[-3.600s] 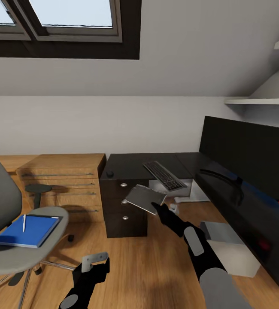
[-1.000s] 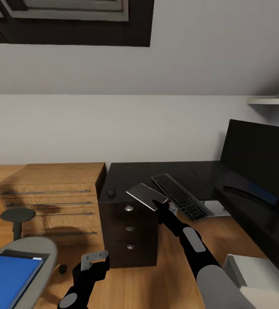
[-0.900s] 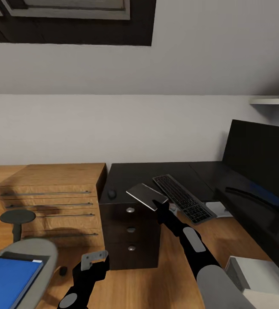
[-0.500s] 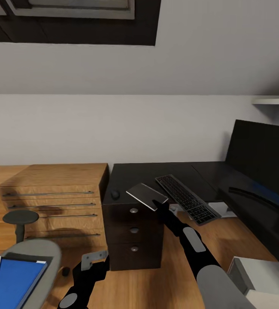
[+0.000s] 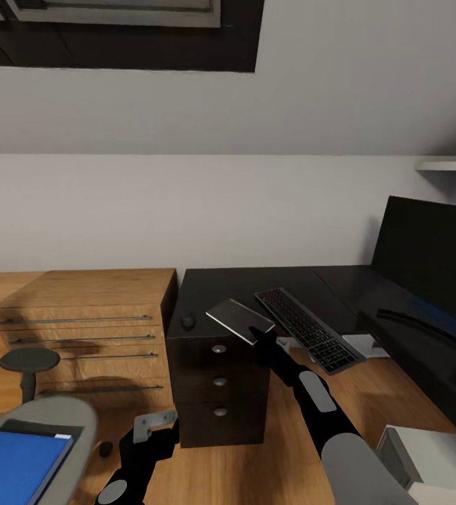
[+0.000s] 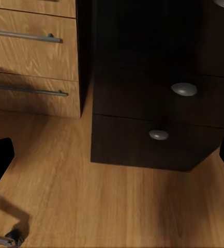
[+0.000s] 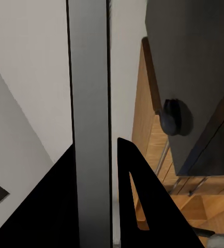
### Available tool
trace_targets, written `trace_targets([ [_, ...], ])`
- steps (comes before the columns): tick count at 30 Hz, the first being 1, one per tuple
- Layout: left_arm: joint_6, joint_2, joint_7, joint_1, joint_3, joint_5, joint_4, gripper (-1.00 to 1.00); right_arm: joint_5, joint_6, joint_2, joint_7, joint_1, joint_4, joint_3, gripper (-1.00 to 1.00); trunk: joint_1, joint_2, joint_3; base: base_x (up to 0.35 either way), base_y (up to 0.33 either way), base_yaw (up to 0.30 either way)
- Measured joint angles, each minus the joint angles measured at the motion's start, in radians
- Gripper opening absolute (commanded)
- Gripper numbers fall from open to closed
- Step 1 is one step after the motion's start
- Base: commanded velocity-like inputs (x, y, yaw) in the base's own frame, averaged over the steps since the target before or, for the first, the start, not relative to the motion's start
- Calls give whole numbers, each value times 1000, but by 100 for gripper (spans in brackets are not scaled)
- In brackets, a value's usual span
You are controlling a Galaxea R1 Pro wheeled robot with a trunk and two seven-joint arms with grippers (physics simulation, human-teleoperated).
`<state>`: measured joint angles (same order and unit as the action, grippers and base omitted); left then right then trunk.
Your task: In the bedroom, organize the workspace by keeping the computer under the desk, ensuring the monitor is on the desk, placing the keyboard on the desk next to the monitor, placing the mouse on the desk next to the keyboard, moving the folder from the swivel chair onto the desk next to the mouse, stacking the notebook on top of the folder with the pen on top of the notebook, and positioning the swivel chair next to the desk.
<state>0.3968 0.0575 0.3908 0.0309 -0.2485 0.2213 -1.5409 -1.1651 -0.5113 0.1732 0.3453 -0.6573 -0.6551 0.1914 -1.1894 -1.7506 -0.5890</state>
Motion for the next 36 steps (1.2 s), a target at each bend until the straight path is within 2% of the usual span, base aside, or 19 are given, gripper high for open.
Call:
trace_targets([
  [5,0,0,0,0,0,0,0,100,0,0,0,0,0,0,0,-100,0,0,0,186,0,0],
  [14,1,1,-1,0,0,1,-6,100,0,0,0,-1,0,0,-1,-100,0,0,0,19,0,0],
  [36,1,2,0,0,0,1,-19,100,2,1,0,-2,0,0,-2,-100,-85,-154,-69,0,0,0],
])
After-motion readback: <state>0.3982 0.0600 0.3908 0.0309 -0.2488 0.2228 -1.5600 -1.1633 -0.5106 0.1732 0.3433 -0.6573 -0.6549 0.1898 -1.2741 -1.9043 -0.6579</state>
